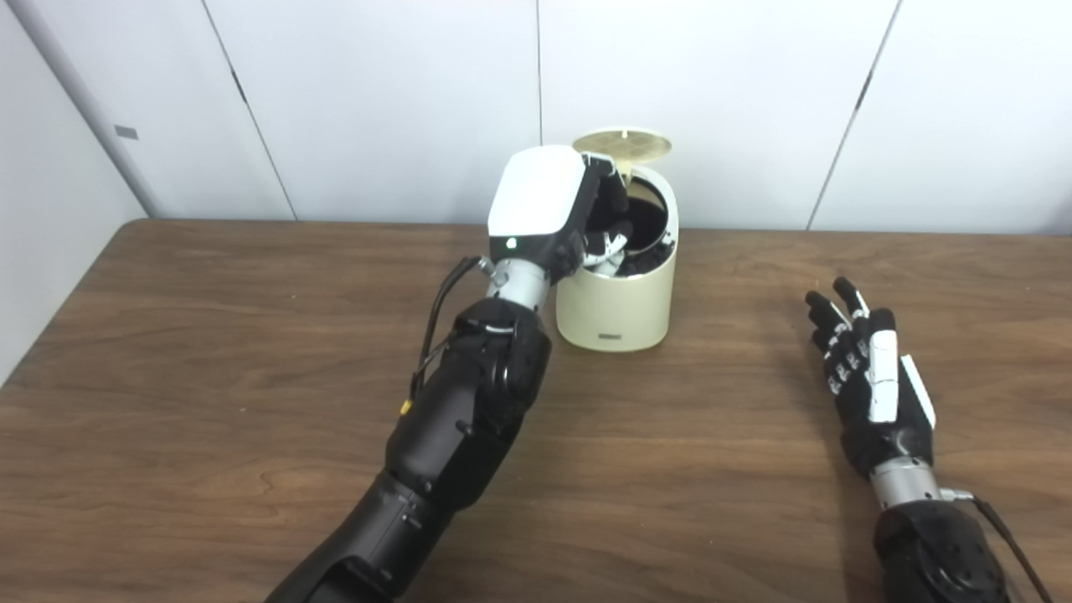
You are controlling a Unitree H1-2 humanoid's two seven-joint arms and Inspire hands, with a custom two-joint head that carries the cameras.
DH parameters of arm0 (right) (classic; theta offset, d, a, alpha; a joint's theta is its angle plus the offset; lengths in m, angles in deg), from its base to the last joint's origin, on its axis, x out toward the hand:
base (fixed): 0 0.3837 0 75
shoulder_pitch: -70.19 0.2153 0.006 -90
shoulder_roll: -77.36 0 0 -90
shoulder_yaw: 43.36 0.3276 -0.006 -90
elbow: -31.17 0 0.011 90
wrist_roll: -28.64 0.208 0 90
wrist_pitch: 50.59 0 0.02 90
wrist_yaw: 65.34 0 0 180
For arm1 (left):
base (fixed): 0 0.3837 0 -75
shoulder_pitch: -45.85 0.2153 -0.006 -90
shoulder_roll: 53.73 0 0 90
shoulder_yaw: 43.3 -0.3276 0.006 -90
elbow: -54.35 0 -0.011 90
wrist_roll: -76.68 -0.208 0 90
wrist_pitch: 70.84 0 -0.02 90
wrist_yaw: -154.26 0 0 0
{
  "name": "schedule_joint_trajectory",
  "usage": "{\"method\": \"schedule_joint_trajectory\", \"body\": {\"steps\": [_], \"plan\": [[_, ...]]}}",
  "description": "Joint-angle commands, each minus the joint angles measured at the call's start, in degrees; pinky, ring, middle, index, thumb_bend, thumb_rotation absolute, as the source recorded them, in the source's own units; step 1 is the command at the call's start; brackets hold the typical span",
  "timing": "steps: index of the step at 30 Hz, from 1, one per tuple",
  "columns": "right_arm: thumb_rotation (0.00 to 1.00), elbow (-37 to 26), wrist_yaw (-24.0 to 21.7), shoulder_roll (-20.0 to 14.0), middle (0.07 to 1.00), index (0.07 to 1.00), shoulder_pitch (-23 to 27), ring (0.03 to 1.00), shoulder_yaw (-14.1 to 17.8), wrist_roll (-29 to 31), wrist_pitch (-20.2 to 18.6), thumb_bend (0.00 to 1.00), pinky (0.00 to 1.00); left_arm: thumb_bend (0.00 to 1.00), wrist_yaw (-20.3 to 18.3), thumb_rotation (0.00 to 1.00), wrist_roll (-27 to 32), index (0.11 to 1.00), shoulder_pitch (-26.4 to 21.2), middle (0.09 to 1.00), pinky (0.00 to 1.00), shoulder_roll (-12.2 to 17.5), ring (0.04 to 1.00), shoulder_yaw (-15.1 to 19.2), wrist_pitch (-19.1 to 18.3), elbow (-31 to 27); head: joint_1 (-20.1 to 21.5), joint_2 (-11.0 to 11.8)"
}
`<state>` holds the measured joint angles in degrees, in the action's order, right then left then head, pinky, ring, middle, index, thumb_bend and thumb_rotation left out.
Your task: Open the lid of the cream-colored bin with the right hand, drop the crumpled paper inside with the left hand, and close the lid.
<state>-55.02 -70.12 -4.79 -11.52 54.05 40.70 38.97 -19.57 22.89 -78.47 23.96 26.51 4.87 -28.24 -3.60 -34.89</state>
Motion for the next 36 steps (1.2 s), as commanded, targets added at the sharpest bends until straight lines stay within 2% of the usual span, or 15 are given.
{"method": "schedule_joint_trajectory", "body": {"steps": [1,8,12,15,17,21,24,26,30,33,36], "plan": [[1.00,0.27,-1.01,-0.55,0.905,0.964,-0.25,0.950,-0.11,0.01,1.44,0.60,0.99,0.46,2.90,0.00,0.06,0.473,-1.77,0.582,0.29,-0.13,0.447,0.43,1.66,-0.69,-0.03,-0.05],[1.00,0.44,-1.26,-0.46,0.903,0.961,-0.15,0.955,0.26,0.70,1.38,0.60,1.00,0.46,4.93,0.00,0.20,0.465,-1.27,0.591,0.29,-0.28,0.460,0.55,2.13,-1.33,-0.27,-0.08],[1.00,0.96,-1.11,-0.30,0.907,0.962,0.15,0.960,0.54,0.91,1.59,0.59,1.00,0.46,5.81,0.00,1.32,0.467,-0.60,0.589,0.29,0.06,0.457,1.01,3.67,-2.21,-0.49,0.27],[1.00,1.06,-1.14,-0.21,0.903,0.959,0.28,0.957,0.64,1.19,1.64,0.59,1.00,0.47,7.00,0.00,2.18,0.503,-0.01,0.538,0.30,0.49,0.430,1.41,5.48,-2.94,-0.33,0.43],[1.00,0.98,-1.21,-0.14,0.903,0.961,0.29,0.952,0.74,1.49,1.40,0.59,1.00,0.47,7.39,0.00,3.00,0.506,0.52,0.526,0.31,0.48,0.420,2.08,6.12,-3.62,-0.33,0.43],[1.00,1.00,-1.17,-0.28,0.904,0.960,0.35,0.953,0.38,0.80,1.98,0.60,0.99,0.48,8.44,0.00,5.61,0.486,1.53,0.517,0.39,0.49,0.407,3.76,8.40,-4.20,-0.36,0.75],[1.00,1.51,-1.15,-0.40,0.908,0.964,0.37,0.963,0.40,0.62,2.39,0.59,1.00,0.48,8.20,0.00,8.30,0.487,2.52,0.523,0.38,0.08,0.411,5.39,8.86,-5.43,-0.27,0.78],[1.00,1.61,-1.16,-0.42,0.906,0.963,0.35,0.963,0.41,0.63,2.54,0.59,1.00,0.47,7.47,0.00,9.76,0.482,3.20,0.524,0.36,-0.08,0.416,6.35,8.47,-6.70,-0.28,0.77],[1.00,1.51,-1.00,-0.45,0.907,0.963,0.35,0.960,0.40,0.31,2.48,0.60,0.99,0.47,4.82,0.00,12.64,0.482,4.46,0.506,0.34,-0.94,0.416,8.86,4.65,-10.26,-0.08,0.78],[1.00,1.62,-1.17,-0.39,0.907,0.964,0.42,0.958,0.52,0.54,2.52,0.59,0.99,0.47,4.21,0.00,16.34,0.476,5.53,0.508,0.34,-2.67,0.426,11.94,2.00,-13.00,-0.08,0.78],[1.00,0.64,-1.26,-0.37,0.909,0.965,0.22,0.962,0.40,0.63,2.04,0.59,0.99,0.47,3.68,0.00,18.78,0.472,6.54,0.517,0.32,-3.14,0.433,14.22,0.65,-15.20,0.06,0.58]]}}
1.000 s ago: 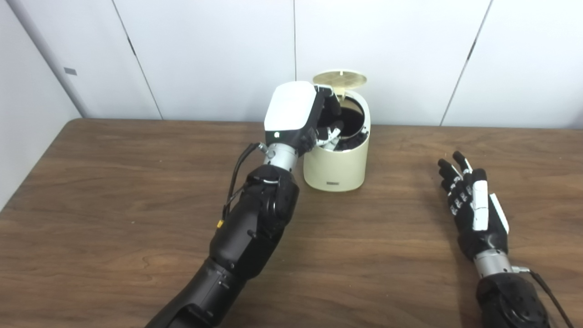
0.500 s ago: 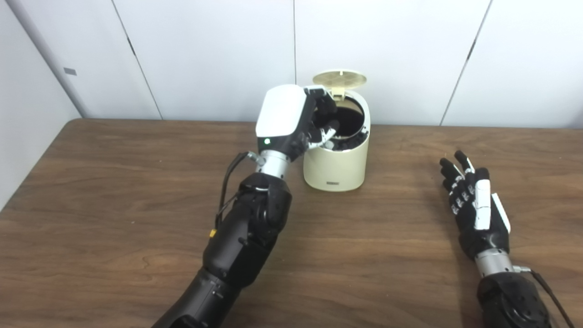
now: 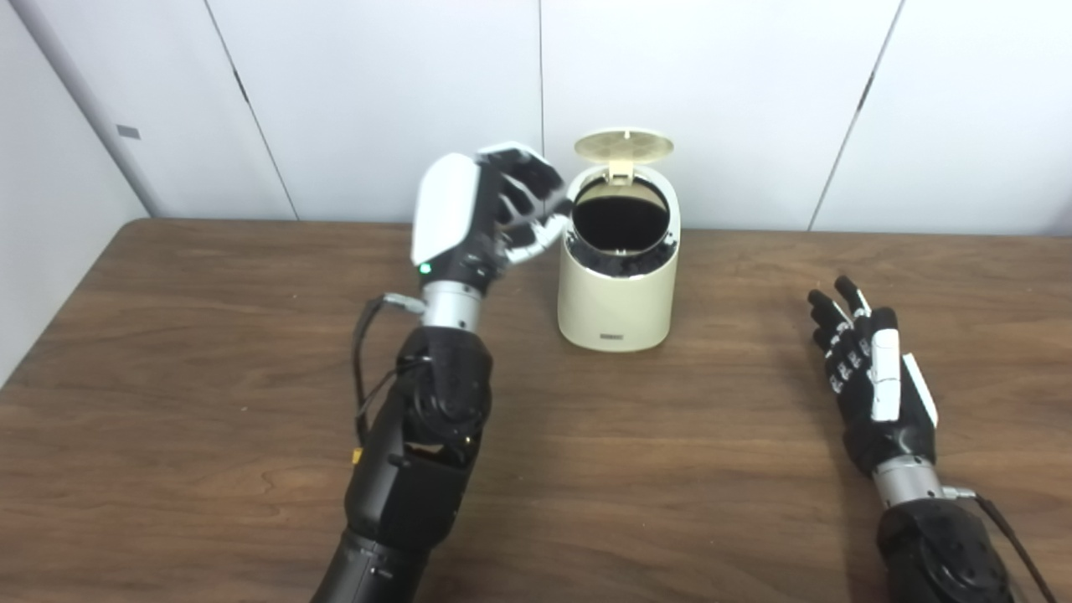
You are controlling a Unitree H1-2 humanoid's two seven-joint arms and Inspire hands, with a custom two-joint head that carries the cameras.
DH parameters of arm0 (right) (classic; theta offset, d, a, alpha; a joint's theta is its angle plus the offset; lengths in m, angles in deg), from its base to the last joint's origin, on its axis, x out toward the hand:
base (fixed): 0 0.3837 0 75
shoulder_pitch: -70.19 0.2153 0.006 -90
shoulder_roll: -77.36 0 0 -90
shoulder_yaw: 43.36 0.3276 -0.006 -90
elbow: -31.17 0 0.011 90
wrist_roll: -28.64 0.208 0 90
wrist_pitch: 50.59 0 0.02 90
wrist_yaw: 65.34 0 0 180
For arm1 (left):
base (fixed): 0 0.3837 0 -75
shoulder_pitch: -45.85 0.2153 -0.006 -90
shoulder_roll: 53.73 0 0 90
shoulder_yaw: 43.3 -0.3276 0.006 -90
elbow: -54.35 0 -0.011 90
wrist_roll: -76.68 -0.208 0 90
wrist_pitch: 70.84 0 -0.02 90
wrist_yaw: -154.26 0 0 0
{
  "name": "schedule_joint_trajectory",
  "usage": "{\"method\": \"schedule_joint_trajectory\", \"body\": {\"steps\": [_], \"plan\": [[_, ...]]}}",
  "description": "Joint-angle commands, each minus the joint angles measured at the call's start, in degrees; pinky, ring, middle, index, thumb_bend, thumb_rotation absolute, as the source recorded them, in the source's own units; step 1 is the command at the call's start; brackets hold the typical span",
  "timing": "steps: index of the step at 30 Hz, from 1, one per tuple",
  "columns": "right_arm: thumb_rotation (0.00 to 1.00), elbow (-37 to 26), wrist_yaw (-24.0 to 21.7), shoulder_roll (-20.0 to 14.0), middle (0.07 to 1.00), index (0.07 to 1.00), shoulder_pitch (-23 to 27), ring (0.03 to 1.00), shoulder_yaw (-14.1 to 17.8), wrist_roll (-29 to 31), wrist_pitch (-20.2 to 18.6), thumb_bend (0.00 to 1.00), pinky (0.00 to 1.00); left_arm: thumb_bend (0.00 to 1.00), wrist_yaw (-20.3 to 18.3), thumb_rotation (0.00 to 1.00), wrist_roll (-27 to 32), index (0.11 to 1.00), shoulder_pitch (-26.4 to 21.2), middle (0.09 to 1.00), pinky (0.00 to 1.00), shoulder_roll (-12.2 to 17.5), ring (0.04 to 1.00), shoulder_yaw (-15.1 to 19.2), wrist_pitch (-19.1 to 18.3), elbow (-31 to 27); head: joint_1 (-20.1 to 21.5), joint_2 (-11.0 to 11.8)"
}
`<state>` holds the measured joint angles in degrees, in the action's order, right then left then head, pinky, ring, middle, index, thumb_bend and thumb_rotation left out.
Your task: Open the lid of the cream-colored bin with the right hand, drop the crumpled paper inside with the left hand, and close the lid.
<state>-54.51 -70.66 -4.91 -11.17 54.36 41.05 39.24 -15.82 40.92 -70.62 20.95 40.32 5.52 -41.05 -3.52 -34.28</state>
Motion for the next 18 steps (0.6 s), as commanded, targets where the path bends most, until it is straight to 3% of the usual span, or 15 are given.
{"method": "schedule_joint_trajectory", "body": {"steps": [1,7,13,14,17,18], "plan": [[1.00,0.04,-0.76,-0.24,0.909,0.965,-0.16,0.964,0.11,0.37,1.76,0.59,1.00,0.47,-0.12,0.00,1.37,0.473,-1.00,0.514,0.32,-0.08,0.433,0.97,-0.19,-2.85,-0.03,-0.03],[1.00,0.10,-0.70,-0.42,0.907,0.964,-0.16,0.965,0.14,0.14,1.88,0.59,1.00,0.48,-0.26,0.00,8.66,0.461,1.16,0.498,0.33,-0.31,0.438,5.11,-0.14,-4.80,-0.07,-0.31],[1.00,-0.32,-0.60,-0.45,0.904,0.960,-0.19,0.957,0.43,0.38,1.12,0.59,0.99,0.49,-2.52,0.00,18.31,0.509,4.58,0.506,0.40,-0.88,0.429,9.27,-1.48,-5.89,-0.20,-0.51],[1.00,-0.36,-0.71,-0.46,0.905,0.962,-0.21,0.956,0.47,0.54,1.14,0.59,0.99,0.50,-3.36,0.00,20.13,0.508,5.39,0.493,0.42,-0.52,0.482,9.60,-0.95,-5.82,-0.21,-0.56],[1.00,-0.68,-0.71,-0.44,0.907,0.963,-0.27,0.955,0.48,0.69,0.91,0.58,0.99,0.50,-5.91,0.07,23.91,0.498,7.36,0.632,0.51,1.02,0.581,9.73,0.09,-5.56,-0.26,-0.68],[1.00,-0.87,-0.65,-0.47,0.908,0.963,-0.29,0.956,0.41,0.58,0.83,0.58,0.99,0.50,-7.60,0.26,25.77,0.617,8.13,0.686,0.57,1.87,0.635,9.64,0.34,-5.38,-0.24,-0.75]]}}
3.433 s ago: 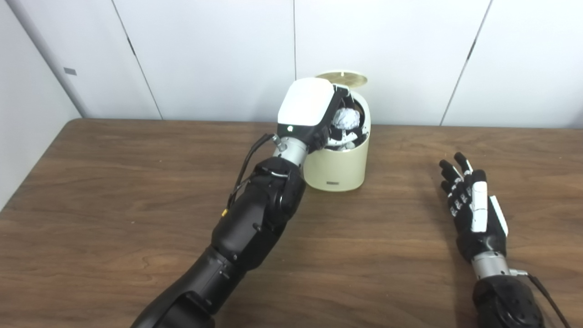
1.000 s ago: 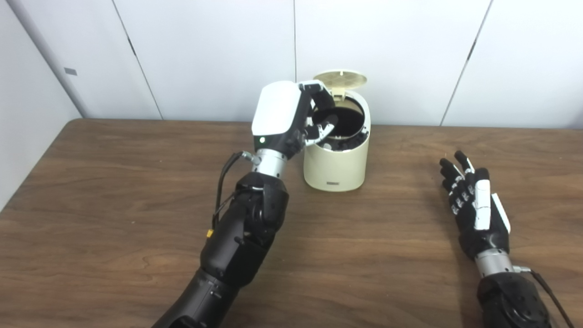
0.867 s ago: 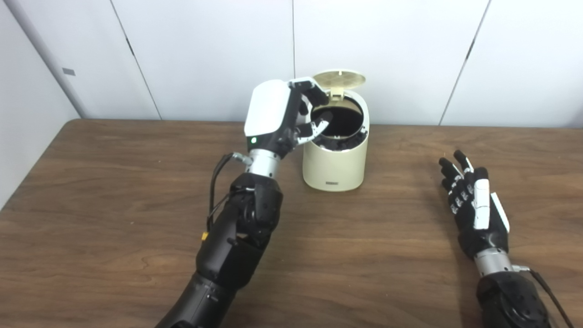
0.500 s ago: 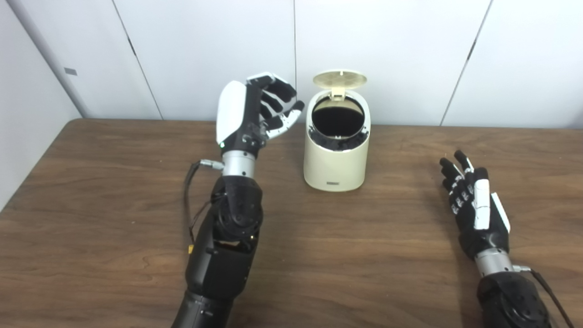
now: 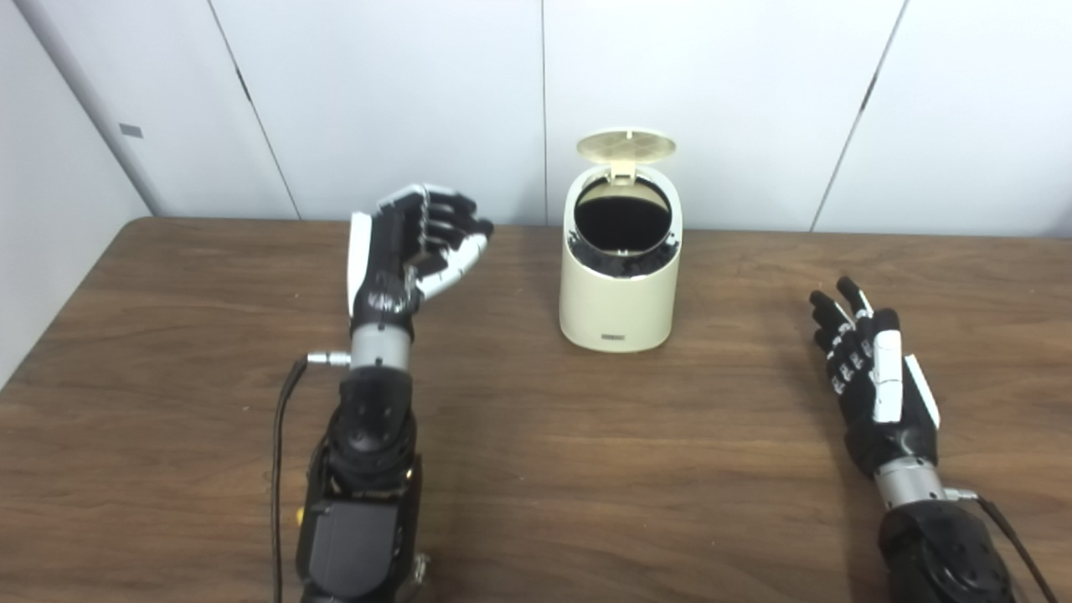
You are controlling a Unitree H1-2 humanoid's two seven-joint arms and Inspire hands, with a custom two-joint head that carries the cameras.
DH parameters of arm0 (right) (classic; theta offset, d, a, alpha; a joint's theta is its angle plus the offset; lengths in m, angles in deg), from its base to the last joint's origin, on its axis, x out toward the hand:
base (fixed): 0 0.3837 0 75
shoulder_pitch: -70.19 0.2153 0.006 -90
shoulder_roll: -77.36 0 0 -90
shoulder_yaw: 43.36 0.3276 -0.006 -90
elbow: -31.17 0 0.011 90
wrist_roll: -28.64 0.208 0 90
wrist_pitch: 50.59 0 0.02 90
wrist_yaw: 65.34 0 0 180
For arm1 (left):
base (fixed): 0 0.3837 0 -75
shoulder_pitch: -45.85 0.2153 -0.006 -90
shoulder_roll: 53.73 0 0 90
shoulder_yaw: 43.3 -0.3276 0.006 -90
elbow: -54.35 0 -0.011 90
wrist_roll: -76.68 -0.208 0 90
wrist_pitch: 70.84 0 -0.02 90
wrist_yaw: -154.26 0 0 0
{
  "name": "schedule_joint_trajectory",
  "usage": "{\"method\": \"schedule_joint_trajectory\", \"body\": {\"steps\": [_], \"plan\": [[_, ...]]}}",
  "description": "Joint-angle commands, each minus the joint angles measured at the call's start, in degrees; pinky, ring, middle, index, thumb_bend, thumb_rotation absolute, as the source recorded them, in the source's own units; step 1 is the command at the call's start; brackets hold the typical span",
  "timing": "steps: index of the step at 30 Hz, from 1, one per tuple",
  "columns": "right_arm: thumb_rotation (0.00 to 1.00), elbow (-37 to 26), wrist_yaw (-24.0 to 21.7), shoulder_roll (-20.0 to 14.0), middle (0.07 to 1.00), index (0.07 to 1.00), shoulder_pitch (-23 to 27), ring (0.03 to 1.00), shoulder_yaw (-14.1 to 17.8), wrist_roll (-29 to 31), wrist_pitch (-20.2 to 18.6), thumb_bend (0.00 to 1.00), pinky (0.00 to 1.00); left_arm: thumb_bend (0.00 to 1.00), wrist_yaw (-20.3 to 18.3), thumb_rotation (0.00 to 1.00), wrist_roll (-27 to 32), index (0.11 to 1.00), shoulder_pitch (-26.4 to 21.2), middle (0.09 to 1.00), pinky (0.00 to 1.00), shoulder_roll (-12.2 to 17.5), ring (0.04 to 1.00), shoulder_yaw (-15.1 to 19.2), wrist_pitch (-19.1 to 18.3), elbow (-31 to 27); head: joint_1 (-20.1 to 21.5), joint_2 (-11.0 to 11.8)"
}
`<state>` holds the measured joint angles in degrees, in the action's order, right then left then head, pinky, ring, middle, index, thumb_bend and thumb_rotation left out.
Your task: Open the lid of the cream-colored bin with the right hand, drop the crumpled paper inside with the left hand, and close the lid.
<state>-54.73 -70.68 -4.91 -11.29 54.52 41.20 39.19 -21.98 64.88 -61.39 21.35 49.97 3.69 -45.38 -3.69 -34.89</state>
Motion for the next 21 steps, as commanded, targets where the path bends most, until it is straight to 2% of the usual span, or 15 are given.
{"method": "schedule_joint_trajectory", "body": {"steps": [1,3,7,8,12,15,21], "plan": [[1.00,-0.80,-0.60,-0.52,0.908,0.963,-0.18,0.957,0.21,0.36,0.81,0.58,0.98,0.50,-2.62,0.42,3.14,0.716,-0.59,0.755,0.65,2.04,0.710,-0.08,2.32,-0.96,-0.10,-0.23],[1.00,-1.12,-0.54,-0.51,0.908,0.963,-0.23,0.959,0.19,0.32,0.76,0.58,0.98,0.51,-5.11,0.61,6.91,0.839,0.79,0.858,0.79,2.75,0.821,0.22,1.78,-0.98,-0.16,-0.40],[1.00,-1.65,-0.49,-0.51,0.910,0.960,-0.27,0.963,0.22,0.44,0.33,0.59,0.98,0.51,-5.94,0.79,11.42,0.965,2.82,0.973,0.94,2.46,0.947,1.09,4.08,0.12,-0.16,-0.56],[1.00,-1.77,-0.41,-0.51,0.911,0.960,-0.30,0.965,0.23,0.39,0.18,0.59,0.98,0.51,-6.26,0.80,12.67,0.978,3.25,0.986,0.96,2.39,0.962,1.35,4.77,0.49,-0.08,-0.69],[1.00,-2.04,-0.36,-0.62,0.920,0.964,-0.42,0.968,0.17,0.10,0.22,0.60,0.98,0.55,-7.00,0.95,15.39,0.999,5.11,1.000,1.00,2.35,0.998,1.76,6.87,1.61,0.05,-0.93],[1.00,-2.43,-0.38,-0.67,0.937,0.965,-0.44,0.977,0.27,0.24,0.18,0.60,0.99,0.55,-6.78,1.00,16.72,1.000,6.48,1.000,1.00,1.67,1.000,2.17,9.29,2.69,0.03,-1.14],[1.00,-3.28,0.17,-0.64,0.962,0.963,-0.56,0.972,0.57,0.01,-0.17,0.60,0.97,0.59,-6.01,1.00,18.70,1.000,8.49,1.000,1.00,0.12,1.000,3.07,13.34,5.16,0.22,-1.40]]}}
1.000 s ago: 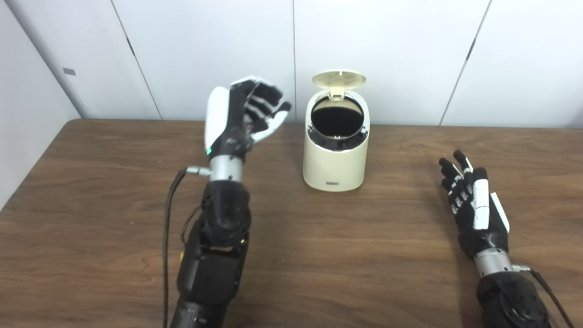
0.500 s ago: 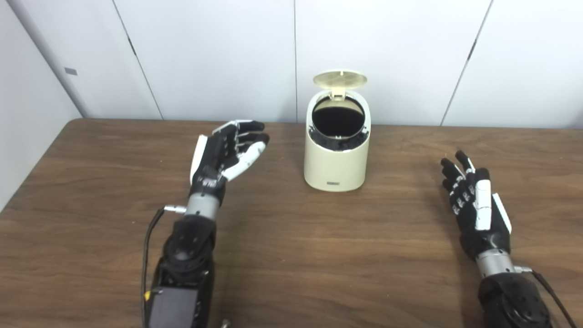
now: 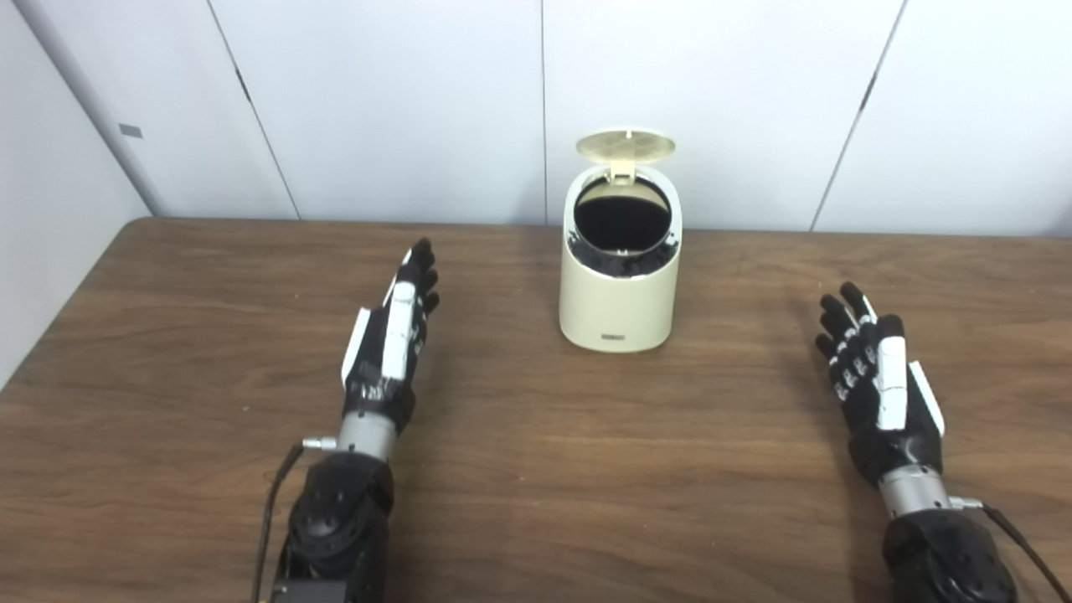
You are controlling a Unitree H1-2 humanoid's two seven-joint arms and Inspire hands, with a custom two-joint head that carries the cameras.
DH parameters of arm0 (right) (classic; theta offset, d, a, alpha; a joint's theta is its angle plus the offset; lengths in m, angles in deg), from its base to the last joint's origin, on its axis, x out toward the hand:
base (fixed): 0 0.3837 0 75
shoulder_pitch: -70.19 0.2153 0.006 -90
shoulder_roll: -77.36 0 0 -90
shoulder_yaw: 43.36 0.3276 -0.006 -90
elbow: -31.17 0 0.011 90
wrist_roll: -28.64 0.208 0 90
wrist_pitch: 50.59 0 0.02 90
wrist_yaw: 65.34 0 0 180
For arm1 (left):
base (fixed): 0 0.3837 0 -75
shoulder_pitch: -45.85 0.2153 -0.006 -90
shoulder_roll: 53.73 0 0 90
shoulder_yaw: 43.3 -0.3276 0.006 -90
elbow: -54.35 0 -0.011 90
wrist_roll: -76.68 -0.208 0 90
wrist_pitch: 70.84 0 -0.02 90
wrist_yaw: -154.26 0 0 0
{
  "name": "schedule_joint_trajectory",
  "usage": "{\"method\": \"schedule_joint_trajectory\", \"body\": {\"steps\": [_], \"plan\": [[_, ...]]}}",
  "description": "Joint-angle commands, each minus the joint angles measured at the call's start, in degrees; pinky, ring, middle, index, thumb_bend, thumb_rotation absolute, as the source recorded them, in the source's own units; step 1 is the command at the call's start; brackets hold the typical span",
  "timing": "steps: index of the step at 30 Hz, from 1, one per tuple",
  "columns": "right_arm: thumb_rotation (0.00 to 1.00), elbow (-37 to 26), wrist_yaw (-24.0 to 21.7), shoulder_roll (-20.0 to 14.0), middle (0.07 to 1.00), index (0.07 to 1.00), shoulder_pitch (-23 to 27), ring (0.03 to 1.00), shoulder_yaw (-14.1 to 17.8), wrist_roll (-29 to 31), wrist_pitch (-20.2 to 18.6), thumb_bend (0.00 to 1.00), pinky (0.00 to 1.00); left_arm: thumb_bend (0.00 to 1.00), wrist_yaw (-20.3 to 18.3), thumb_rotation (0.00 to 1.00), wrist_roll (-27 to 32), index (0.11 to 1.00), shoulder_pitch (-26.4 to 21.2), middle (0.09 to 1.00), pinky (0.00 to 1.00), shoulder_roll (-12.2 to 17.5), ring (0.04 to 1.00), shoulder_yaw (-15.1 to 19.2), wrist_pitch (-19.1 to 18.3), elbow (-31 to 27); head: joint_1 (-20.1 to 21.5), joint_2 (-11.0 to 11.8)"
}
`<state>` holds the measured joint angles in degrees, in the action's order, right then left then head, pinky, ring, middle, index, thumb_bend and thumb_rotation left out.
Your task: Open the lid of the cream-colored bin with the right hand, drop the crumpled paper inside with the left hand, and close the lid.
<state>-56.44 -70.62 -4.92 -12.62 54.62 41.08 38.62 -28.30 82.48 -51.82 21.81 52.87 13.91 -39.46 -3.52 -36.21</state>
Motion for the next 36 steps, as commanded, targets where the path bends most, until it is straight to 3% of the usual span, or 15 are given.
{"method": "schedule_joint_trajectory", "body": {"steps": [1,10,18,24,36], "plan": [[1.00,-1.71,0.10,-0.64,0.965,0.963,0.76,0.971,0.52,0.21,0.28,0.60,0.97,0.59,0.50,1.00,1.33,1.000,-0.89,1.000,1.00,-0.64,1.000,0.35,3.42,-0.50,0.11,-0.15],[1.00,-2.16,-0.61,-1.35,0.988,0.963,1.35,0.995,1.32,1.33,0.22,0.64,1.00,0.60,1.76,1.00,1.60,1.000,0.02,1.000,1.00,-1.46,1.000,0.65,7.16,2.25,1.41,-0.47],[1.00,-3.96,-0.23,-3.95,0.989,0.959,4.56,0.999,0.51,-1.80,-0.38,0.65,1.00,0.61,2.32,1.00,2.04,1.000,-0.04,1.000,1.00,-1.42,1.000,0.84,8.74,4.52,3.50,-0.57],[1.00,-5.58,-0.12,-5.97,0.978,0.952,7.93,0.994,-0.43,-4.94,-3.02,0.67,1.00,0.59,2.00,1.00,2.24,1.000,0.18,1.000,1.00,-1.41,1.000,0.50,9.28,5.17,5.38,-0.29],[1.00,-9.26,-0.83,-9.09,0.967,0.959,15.40,0.987,-5.54,-13.77,-9.73,0.67,1.00,0.55,1.69,1.00,1.71,1.000,0.53,1.000,1.00,-0.99,1.000,-0.31,8.53,5.17,7.72,0.94]]}}
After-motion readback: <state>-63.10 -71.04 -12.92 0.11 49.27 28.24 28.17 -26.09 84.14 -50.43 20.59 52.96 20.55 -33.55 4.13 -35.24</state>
